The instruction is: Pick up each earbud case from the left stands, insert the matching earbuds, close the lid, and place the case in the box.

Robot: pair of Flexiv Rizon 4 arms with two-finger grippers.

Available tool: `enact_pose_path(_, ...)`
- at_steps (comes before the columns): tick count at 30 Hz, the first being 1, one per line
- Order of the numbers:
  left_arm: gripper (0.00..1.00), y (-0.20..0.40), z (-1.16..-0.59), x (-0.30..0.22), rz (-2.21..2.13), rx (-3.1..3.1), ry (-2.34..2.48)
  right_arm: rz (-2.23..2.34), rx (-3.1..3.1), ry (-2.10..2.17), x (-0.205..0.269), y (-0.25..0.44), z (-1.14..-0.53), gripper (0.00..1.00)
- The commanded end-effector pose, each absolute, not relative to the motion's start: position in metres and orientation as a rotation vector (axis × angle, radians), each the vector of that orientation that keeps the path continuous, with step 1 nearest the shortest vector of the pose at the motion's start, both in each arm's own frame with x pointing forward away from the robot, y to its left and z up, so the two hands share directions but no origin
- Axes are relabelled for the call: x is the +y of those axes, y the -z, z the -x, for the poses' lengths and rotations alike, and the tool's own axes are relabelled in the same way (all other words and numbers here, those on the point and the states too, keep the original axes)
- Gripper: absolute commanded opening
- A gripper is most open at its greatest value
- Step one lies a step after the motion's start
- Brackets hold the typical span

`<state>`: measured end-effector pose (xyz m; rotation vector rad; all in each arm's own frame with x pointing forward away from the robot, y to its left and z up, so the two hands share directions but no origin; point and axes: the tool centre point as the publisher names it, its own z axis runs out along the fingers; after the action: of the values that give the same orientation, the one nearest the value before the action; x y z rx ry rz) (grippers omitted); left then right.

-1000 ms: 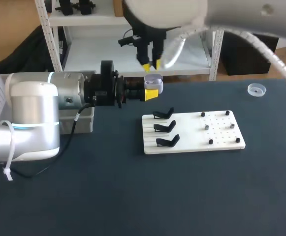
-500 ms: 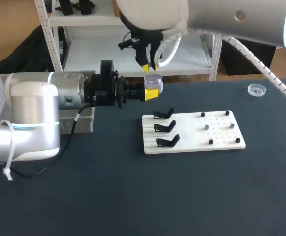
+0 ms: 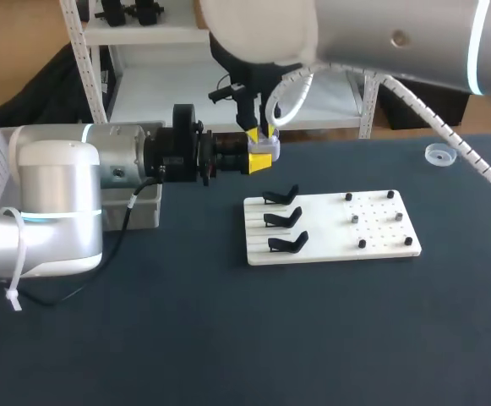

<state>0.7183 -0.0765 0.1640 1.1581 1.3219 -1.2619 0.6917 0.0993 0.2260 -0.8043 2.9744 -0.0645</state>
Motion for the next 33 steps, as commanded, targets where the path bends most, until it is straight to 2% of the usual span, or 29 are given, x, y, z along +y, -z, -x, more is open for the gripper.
enact_pose_path(1,0.00,-0.164,-0.719,-0.077,-1.158,1.321,1.262,0.811,2.983,0.070,0.103,-0.225,-0.696,0.00)
enact_pose_path(33,0.00,-0.164,-0.719,-0.077,-1.158,1.321,1.262,0.754,2.998,-0.004,0.100,-0.214,-0.701,0.00)
